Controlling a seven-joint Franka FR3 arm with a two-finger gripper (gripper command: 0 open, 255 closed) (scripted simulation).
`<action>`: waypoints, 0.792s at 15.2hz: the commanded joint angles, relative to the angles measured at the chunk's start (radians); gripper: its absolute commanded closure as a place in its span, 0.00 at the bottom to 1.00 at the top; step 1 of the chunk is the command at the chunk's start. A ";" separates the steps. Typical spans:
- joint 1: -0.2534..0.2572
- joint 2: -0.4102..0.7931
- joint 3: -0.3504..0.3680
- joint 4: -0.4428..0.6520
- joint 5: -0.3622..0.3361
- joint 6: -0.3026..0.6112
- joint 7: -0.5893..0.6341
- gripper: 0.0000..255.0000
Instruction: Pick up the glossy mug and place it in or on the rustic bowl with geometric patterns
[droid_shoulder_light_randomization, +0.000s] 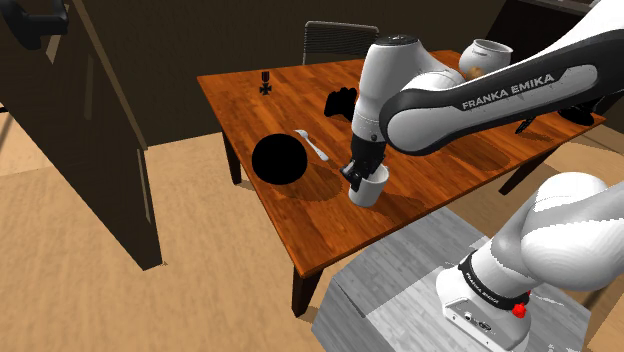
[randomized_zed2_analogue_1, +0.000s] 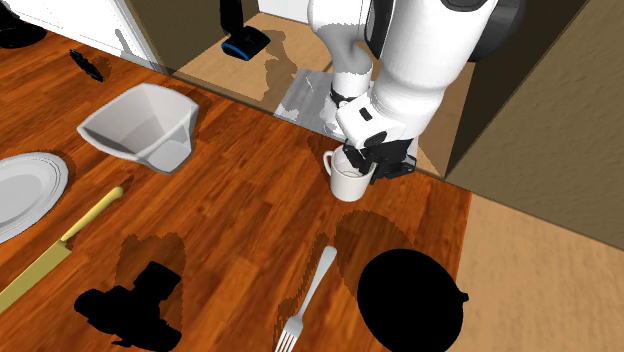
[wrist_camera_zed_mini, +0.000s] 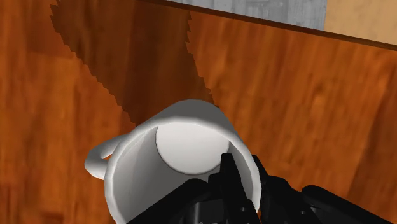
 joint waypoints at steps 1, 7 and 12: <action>0.000 0.000 0.000 0.000 0.000 0.000 0.000 1.00; 0.002 -0.039 -0.006 0.028 0.002 -0.067 -0.005 1.00; 0.003 -0.080 -0.014 0.069 0.002 -0.148 -0.009 1.00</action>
